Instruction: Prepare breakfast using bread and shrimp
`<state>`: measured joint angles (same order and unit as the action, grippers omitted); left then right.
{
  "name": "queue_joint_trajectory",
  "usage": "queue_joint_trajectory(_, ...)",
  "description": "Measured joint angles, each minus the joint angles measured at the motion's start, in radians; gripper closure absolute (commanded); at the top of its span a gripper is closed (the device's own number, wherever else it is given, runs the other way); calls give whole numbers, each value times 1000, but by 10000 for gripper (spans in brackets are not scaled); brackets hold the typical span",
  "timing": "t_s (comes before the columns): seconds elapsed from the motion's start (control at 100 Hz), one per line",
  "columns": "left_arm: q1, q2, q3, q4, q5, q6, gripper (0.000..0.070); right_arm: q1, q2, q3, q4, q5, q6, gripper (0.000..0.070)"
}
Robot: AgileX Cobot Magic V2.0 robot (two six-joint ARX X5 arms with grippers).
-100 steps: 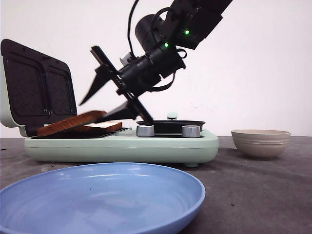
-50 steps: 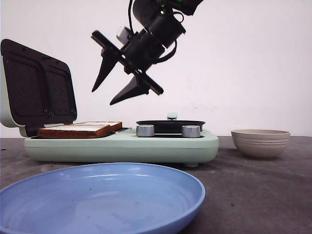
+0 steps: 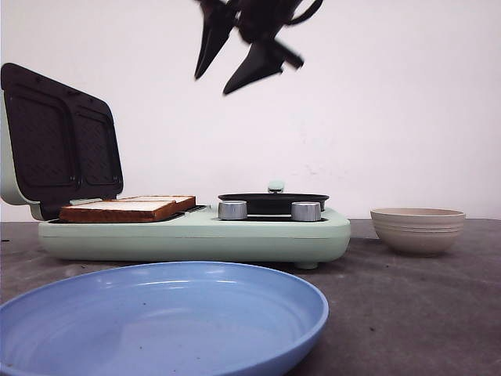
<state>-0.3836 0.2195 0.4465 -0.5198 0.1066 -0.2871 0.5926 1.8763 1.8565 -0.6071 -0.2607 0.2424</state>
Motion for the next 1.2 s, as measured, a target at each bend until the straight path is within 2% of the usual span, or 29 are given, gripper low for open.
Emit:
queue_joint_trajectory(0.36,0,0,0,0,-3,4,227,-14,-172,0,-75,33,-111,414)
queue_joint_trajectory(0.52,0,0,0,0,-3,7,227,-16,-224,-14,-100,55,-152,459)
queue_joint_trajectory(0.57,0,0,0,0,-3,7,227,-16,-247,-46,-87,55,-159,500)
queue_joint_trajectory(0.73,0,0,0,0,-3,7,227,-16,-375,-254,37,56,-166,700)
queue_joint_trajectory(0.9,0,0,0,0,-3,7,227,-16,-577,-549,191,99,-175,700)
queue_joint_trajectory(1.06,0,0,0,0,-3,7,227,-16,-731,-787,270,103,-173,700)
queue_joint_trajectory(1.2,0,0,0,8,-3,7,227,-16,-875,-978,332,104,-135,700)
